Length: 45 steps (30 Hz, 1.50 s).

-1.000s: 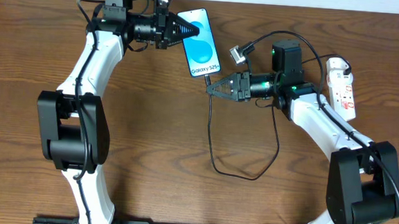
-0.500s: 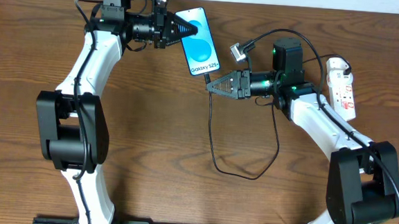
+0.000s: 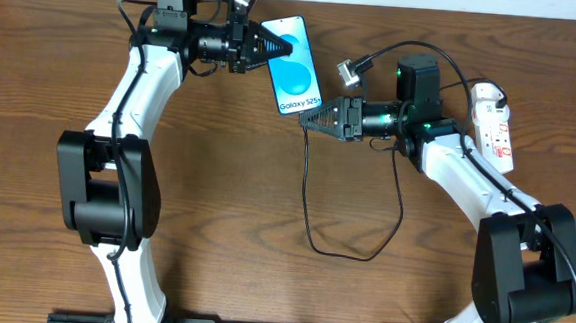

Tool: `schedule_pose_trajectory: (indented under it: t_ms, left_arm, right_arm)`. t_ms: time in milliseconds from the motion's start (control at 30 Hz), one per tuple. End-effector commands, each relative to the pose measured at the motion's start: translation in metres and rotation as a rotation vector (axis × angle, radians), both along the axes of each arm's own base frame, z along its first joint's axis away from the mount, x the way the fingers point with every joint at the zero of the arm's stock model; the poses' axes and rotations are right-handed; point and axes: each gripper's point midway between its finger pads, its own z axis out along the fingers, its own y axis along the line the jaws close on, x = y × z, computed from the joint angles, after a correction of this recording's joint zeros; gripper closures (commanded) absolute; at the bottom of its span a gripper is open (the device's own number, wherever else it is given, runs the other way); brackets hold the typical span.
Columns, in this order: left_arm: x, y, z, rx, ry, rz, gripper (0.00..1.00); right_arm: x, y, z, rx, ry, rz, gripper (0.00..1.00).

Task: Plug charger to phone and switch on socket
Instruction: 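Open the right gripper and pull it back from the plugged cable, then lower the phone flat onto the table with the left gripper and release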

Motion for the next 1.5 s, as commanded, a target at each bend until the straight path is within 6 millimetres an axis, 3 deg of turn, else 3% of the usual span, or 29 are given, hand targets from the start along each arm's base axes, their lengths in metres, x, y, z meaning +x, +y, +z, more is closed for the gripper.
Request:
schedule_pose_trajectory:
  t_ms: [0,167,233,333,367,500,667,800,900,1100,1133,1467]
  left_arm:
    - [-0.009,0.001,0.015,-0.038,-0.033,-0.041,0.93]
    - [0.0,0.002,0.003,0.015,-0.051,0.015,0.93]
    - [0.004,0.003,-0.007,0.048,-0.037,0.05,0.93]
    - [0.007,0.005,-0.023,0.094,0.011,0.09,0.93]
    - [0.006,0.005,-0.027,0.102,0.022,0.094,0.93]
    - [0.002,0.006,-0.038,0.107,0.046,0.091,0.93]
    - [-0.005,0.006,-0.055,0.117,0.069,0.087,0.93]
    - [-0.007,0.01,-0.081,0.176,0.12,0.126,0.93]
    - [-0.012,0.015,-0.112,0.251,0.18,0.172,0.93]
    - [-0.019,0.023,-0.148,0.345,0.257,0.219,0.93]
    - [-0.021,0.027,-0.164,0.396,0.295,0.239,0.93]
    - [-0.028,0.027,-0.205,0.422,0.389,0.223,0.93]
  right_arm:
    - [0.0,0.0,0.001,0.014,-0.02,0.021,0.46]
    - [-0.004,0.0,0.005,0.034,-0.062,0.054,0.37]
    - [-0.003,-0.002,0.005,0.034,-0.063,0.051,0.2]
    - [0.001,-0.006,0.004,0.03,-0.067,0.035,0.02]
    - [0.003,-0.008,0.004,0.029,-0.067,0.026,0.01]
    - [0.01,-0.017,0.002,0.021,-0.065,-0.004,0.01]
    - [0.017,-0.025,-0.014,-0.046,-0.039,-0.068,0.01]
    - [0.021,-0.031,-0.034,-0.137,-0.01,-0.124,0.01]
    - [0.023,-0.037,-0.05,-0.213,0.013,-0.165,0.01]
    - [0.025,-0.041,-0.058,-0.26,0.014,-0.189,0.01]
    - [0.024,-0.041,-0.059,-0.262,0.011,-0.187,0.01]
    - [0.023,-0.041,-0.059,-0.264,0.004,-0.182,0.01]
